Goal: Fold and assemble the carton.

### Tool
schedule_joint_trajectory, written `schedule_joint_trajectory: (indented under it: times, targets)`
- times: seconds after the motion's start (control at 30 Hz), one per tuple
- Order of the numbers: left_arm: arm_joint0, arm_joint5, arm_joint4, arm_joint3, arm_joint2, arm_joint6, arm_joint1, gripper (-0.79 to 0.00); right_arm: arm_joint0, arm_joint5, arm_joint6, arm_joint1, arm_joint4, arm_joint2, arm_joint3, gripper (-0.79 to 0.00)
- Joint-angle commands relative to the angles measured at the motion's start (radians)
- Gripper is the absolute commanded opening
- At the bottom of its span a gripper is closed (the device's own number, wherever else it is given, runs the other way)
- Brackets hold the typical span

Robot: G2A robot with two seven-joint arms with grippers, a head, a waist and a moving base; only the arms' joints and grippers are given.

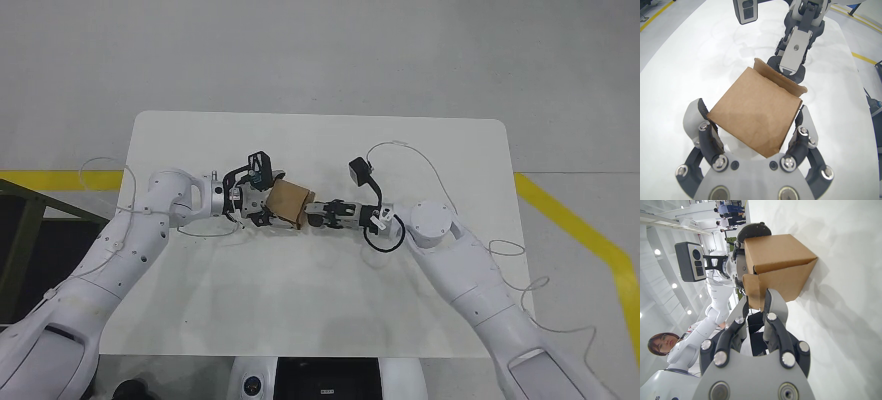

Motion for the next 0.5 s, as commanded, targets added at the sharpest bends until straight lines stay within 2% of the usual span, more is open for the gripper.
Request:
schedule_joint_trajectory:
  times: [0.0,0.47]
  targets:
    - [-0.002,0.0,0.0,0.001,0.003,0.001,0.001,0.0,0.002,0.002,-0.001,0.0,-0.007,0.0,0.002,-0.6]
    - [-0.01,0.0,-0.01,0.006,0.014,0.006,0.003,0.0,0.023,0.019,0.013,0.003,-0.091,-0.005,-0.005,-0.591]
